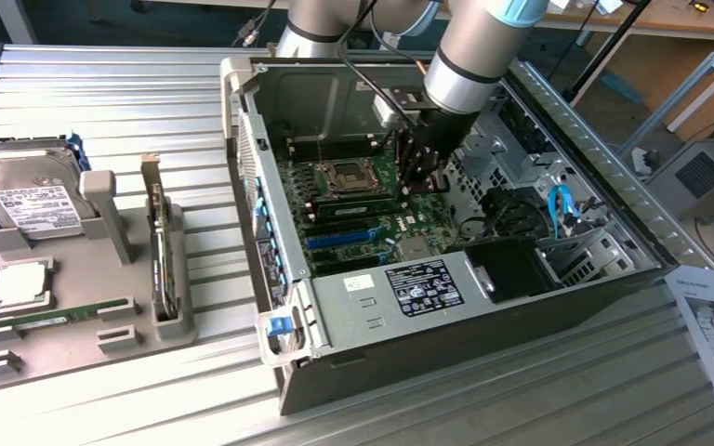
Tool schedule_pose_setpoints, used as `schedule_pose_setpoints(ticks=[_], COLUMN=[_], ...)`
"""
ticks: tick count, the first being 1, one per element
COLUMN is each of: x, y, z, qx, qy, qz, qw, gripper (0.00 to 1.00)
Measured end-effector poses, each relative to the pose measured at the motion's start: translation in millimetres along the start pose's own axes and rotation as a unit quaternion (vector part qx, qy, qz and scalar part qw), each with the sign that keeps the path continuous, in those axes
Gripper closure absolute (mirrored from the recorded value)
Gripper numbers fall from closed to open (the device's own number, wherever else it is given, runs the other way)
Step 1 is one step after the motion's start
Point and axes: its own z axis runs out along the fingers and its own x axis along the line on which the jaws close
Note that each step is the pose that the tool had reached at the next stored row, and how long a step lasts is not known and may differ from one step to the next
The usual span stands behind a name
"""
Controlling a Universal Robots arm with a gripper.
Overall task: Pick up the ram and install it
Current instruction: 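Press down the ram until it locks into place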
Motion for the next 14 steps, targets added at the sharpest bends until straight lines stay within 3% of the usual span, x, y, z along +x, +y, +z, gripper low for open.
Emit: schedule_pose_setpoints(ticks=[9,14], x=[0.0,0.0], y=[-0.1,0.4], z=[1.4,-7.0], qx=[0.0000,0.0000], qy=[-0.0002,-0.0002], qz=[0.000,0.000], qw=[1.0000,1.0000], gripper=[0.89,0.89])
